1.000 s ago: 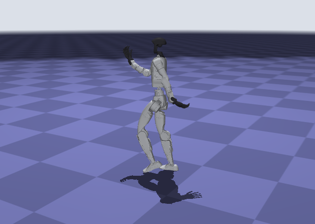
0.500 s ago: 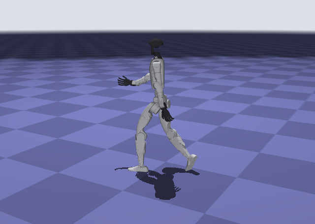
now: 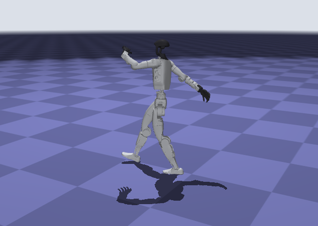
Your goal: Kungfu
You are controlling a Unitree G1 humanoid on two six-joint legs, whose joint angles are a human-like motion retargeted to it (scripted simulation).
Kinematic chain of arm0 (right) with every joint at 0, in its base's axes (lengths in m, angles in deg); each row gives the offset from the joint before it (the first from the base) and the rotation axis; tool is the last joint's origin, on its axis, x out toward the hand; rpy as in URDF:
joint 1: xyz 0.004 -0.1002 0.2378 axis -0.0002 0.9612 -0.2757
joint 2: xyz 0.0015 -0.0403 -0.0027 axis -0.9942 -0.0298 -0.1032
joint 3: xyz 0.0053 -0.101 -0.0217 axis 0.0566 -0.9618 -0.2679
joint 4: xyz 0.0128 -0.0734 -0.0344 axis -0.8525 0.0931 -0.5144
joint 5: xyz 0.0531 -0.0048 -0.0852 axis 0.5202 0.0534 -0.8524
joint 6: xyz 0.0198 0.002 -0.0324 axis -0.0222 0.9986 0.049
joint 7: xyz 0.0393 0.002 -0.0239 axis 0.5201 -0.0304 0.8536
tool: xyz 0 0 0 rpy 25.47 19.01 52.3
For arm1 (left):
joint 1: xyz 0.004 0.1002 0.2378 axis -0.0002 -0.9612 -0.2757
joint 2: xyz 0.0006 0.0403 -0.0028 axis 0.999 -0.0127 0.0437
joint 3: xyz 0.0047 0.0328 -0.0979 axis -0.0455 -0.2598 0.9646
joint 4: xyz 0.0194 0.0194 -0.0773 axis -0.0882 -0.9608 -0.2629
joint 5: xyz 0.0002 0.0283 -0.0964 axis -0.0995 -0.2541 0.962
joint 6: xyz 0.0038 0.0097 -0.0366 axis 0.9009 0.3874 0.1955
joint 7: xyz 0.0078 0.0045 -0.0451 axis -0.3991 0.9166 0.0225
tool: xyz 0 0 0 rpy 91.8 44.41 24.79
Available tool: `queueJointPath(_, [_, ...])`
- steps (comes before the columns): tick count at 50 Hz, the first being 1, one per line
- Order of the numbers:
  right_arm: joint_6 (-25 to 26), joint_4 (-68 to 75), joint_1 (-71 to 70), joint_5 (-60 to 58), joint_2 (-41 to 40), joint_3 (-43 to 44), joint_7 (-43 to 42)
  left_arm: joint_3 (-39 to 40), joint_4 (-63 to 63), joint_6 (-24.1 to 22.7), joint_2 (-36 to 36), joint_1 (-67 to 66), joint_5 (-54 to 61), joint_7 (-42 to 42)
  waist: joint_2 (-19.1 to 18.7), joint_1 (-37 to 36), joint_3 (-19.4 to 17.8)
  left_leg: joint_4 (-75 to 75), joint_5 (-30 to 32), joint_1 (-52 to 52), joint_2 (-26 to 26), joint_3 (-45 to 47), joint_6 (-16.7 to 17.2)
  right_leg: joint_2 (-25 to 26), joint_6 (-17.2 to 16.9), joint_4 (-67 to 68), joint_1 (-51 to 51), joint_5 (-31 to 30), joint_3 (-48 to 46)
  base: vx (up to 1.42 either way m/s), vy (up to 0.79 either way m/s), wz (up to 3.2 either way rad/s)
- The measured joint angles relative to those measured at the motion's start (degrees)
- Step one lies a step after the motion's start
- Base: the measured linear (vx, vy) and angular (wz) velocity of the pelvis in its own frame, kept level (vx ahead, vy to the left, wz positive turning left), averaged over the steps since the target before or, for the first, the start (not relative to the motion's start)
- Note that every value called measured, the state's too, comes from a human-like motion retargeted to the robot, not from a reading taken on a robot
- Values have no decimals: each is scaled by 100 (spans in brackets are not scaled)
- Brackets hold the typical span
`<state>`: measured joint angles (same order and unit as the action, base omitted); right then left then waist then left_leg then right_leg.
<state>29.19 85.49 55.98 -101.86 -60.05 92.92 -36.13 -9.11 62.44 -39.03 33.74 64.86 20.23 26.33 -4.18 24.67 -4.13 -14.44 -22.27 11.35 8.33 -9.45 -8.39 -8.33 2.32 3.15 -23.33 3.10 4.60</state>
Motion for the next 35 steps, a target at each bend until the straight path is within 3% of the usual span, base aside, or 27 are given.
queueJointPath(3, [241, 0, 438, 571, -80, 474, -174, -220, 250, -19, 460, 371, -344, -599, -7, 197, 71, -98, -207, 336, 27, 139, 5, 214, -54, 451, -7, 375, 379, 54, -80, -20])
queueJointPath(4, [243, 0, 528, 774, -147, 671, -209, -274, 294, -15, 578, 468, -451, -729, 39, 282, 109, -103, -214, 486, 67, 124, 24, 207, -264, 559, 67, 295, 352, 60, -93, 17])
queueJointPath(5, [219, 0, 599, 973, -225, 881, -242, -313, 329, -16, 689, 559, -554, -833, 108, 382, 152, -105, -202, 646, 123, 83, 51, 152, -560, 625, 169, 112, 237, 57, -87, 61])
queueJointPath(6, [179, 0, 624, 1175, -299, 1056, -236, -324, 357, 2, 772, 595, -684, -873, 163, 534, 251, -159, -147, 737, 155, 8, 64, 37, -723, 605, 232, -590, 81, 51, -80, 84])
queueJointPath(8, [160, 0, 584, 1738, -439, 1214, -164, -370, 425, 141, 854, 587, -997, -1030, 107, 638, 571, -269, 19, 694, 126, -76, 77, -15, -723, 838, -17, -1369, -105, 42, -81, 75])
queueJointPath(10, [217, 0, 280, 2415, -513, 1067, -66, -435, 456, 358, 785, 509, -1362, -1336, -124, 443, 1034, -308, 265, 339, -5, 16, 70, 137, -505, 1528, -703, -1121, -259, 26, -68, 40])
queueJointPath(13, [71, -249, -650, 2250, -449, 1003, -34, -231, 199, 328, 779, 463, -1630, -1531, -124, 739, 674, -219, 693, 524, -289, -28, 50, -56, -129, 2226, -534, -493, -939, 28, -61, 132])
queueJointPath(16, [-286, -1570, -1117, 1628, -365, 763, 730, 40, 9, 443, 744, 232, -1668, -1491, -198, 1057, 490, -330, 998, 332, -597, -242, 51, -333, -32, 2684, -404, 15, -1399, 13, -46, 222])
queueJointPath(19, [-346, -2839, -1392, 1844, 179, 325, 1811, 70, 45, 569, 641, 63, -1561, -1471, -117, 616, 472, -353, 1164, 95, -711, -367, 58, -562, 31, 2983, -453, 340, -1663, -1, -39, 154])
queueJointPath(22, [-213, -3850, -1561, 2968, 1167, 1, 2468, 106, 72, 885, 352, -197, -1593, -1655, 45, 32, 590, -193, 1237, -260, -764, -404, 162, -979, 44, 3392, -669, 758, -1993, -4, -47, 186])
queueJointPath(25, [-91, -4398, -1672, 4390, 2335, -66, 2722, 375, -41, 1146, -202, -750, -1651, -1672, 188, -336, 620, -114, 1143, -715, -913, -508, 390, -1463, -34, 3790, -794, 1159, -2396, -17, -40, 236])
queueJointPath(30, [710, -5100, -1952, 6612, 3974, -195, 3166, 737, -348, 1361, -1630, -1850, -1516, -1414, 518, -1071, 434, 196, 952, -1520, -1370, -395, 1437, -1992, -175, 4520, -1093, 1703, -2960, -37, -51, 227])
queueJointPath(33, [1077, -5789, -2491, 6947, 4074, -336, 3389, 823, -619, 1233, -2609, -2694, -1428, -1150, 665, -1634, 259, 401, 965, -2042, -1722, -478, 2181, -2223, -329, 4854, -1128, 1995, -3399, -40, -63, 230])
queueJointPath(35, [1112, -6181, -3152, 6973, 3981, -419, 3471, 863, -960, 1145, -3356, -3320, -1431, -1141, 766, -2041, 98, 521, 923, -2368, -1513, -187, 2339, -2632, -559, 5071, -1272, 2098, -3405, -45, -25, 217])
